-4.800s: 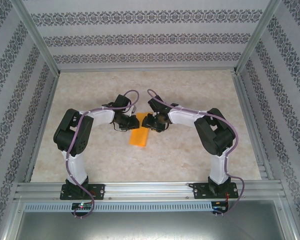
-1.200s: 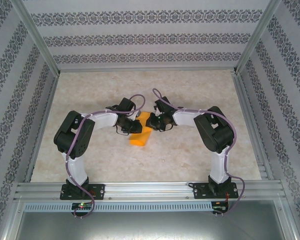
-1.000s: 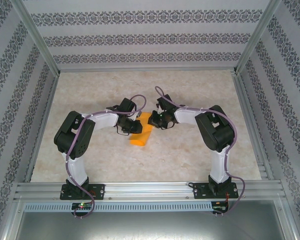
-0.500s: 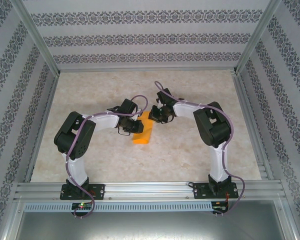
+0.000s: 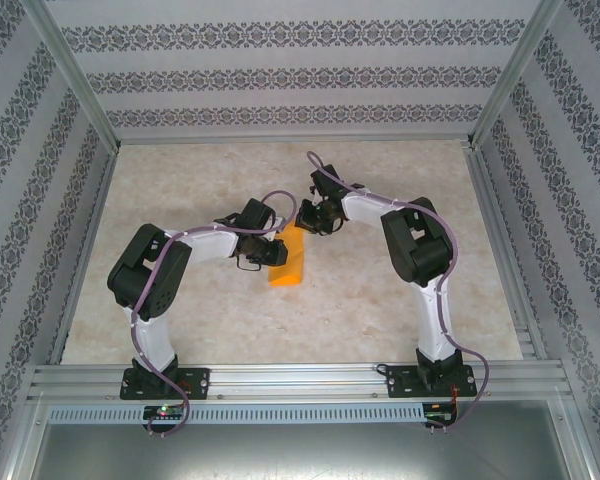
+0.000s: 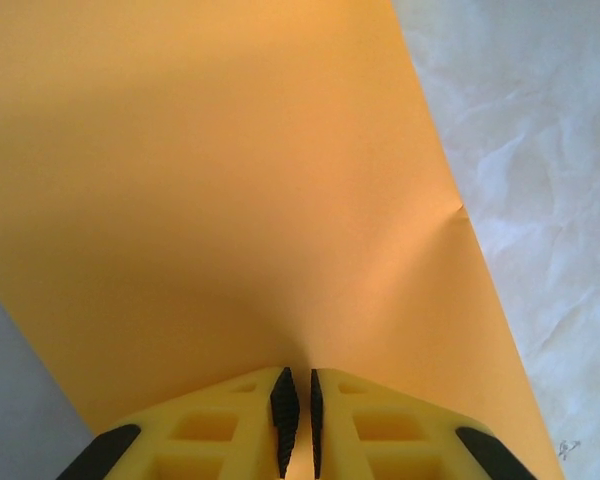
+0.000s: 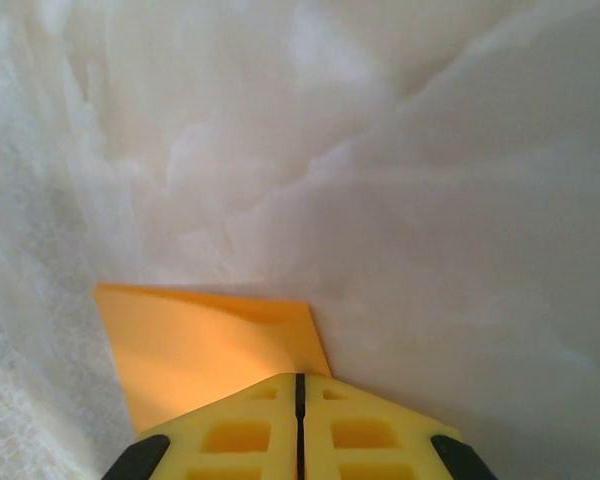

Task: Fold a paper plane with a square sheet of paper (pick it up from the middle)
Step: Hold the square sheet of paper at the center of the table.

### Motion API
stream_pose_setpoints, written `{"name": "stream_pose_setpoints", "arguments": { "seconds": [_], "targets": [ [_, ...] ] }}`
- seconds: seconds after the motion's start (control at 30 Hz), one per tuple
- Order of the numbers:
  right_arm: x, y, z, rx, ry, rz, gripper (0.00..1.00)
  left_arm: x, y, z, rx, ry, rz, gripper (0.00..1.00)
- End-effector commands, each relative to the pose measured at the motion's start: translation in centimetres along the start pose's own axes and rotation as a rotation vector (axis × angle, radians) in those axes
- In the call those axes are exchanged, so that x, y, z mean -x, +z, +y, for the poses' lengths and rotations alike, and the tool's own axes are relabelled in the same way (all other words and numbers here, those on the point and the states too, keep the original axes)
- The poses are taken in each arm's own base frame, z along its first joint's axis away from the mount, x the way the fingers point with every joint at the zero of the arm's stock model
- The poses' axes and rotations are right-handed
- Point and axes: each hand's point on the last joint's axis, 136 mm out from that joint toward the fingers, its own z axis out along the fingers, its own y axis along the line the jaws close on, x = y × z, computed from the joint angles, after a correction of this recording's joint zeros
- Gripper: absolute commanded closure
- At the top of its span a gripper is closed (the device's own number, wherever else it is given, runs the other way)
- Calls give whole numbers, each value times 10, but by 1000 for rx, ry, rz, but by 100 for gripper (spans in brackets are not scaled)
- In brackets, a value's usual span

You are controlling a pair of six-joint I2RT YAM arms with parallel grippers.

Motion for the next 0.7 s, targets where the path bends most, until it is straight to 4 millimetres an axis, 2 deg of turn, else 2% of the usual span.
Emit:
{"name": "stream_pose_setpoints", "arguments": {
  "seconds": [0.0, 0.2, 0.37, 0.47, 0.53, 0.67],
  "targets": [
    [33, 3, -15, -50, -5, -85, 92, -91, 16, 56, 212, -50, 286, 80],
    [42, 1, -9, -43, -22, -101, 92, -89, 15, 52, 198, -55, 278, 81],
    [37, -18, -4, -12, -46, -115, 92, -81, 15, 44, 161, -69, 258, 81],
    [15, -34, 3, 36, -48, -95, 92, -74, 15, 39, 143, -79, 244, 80],
    [-6, -40, 6, 76, -26, -60, 92, -69, 15, 36, 135, -89, 236, 80],
    [-50, -39, 4, 100, 16, 15, 92, -64, 15, 32, 106, -114, 226, 80]
  ]
}}
